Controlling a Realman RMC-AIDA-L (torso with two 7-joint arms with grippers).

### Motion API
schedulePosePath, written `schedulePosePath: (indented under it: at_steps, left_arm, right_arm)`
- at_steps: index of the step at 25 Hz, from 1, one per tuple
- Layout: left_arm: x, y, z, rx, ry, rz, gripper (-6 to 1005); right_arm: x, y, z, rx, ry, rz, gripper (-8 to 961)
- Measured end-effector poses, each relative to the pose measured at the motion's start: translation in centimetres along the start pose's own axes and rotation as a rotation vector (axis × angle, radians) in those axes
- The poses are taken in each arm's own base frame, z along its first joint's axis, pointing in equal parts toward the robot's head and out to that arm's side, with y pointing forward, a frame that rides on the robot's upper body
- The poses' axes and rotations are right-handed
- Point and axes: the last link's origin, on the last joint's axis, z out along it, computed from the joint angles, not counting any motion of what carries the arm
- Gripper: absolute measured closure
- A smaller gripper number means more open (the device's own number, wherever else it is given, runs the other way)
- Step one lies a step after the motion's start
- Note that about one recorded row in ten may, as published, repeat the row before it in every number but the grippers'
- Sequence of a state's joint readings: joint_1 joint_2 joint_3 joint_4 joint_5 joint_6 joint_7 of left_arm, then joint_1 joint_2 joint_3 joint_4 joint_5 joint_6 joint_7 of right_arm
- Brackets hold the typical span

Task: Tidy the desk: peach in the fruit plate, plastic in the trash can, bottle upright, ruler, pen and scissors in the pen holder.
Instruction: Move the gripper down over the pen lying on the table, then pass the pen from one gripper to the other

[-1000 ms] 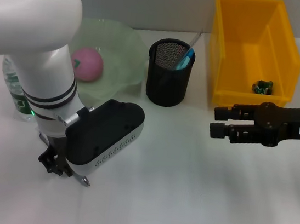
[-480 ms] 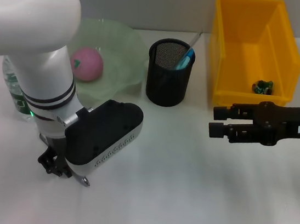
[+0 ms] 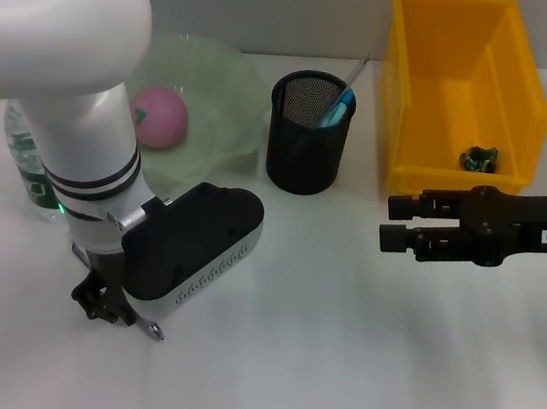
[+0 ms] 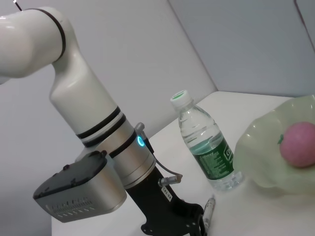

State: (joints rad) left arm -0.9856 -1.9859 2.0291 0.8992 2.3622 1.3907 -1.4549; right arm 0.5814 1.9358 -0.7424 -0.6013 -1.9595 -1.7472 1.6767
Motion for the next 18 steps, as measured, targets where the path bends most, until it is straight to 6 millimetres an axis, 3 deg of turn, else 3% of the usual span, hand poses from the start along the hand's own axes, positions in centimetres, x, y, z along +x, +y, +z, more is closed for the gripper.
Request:
schedulePosePath:
  at_steps: [9,18]
  left_arm:
    - [0.09,-0.16,0.13,-0.005,0.004,0.007,842]
    - [0.04,-0.39,-0.10,0.009,0.010,-0.005,866]
  right_arm:
    - [-0.04,0.02,-0.04,-0.001,0.001,-0.002,238]
    - [-0.09,0.02,-0.14,-0.001,0.002,-0.004,238]
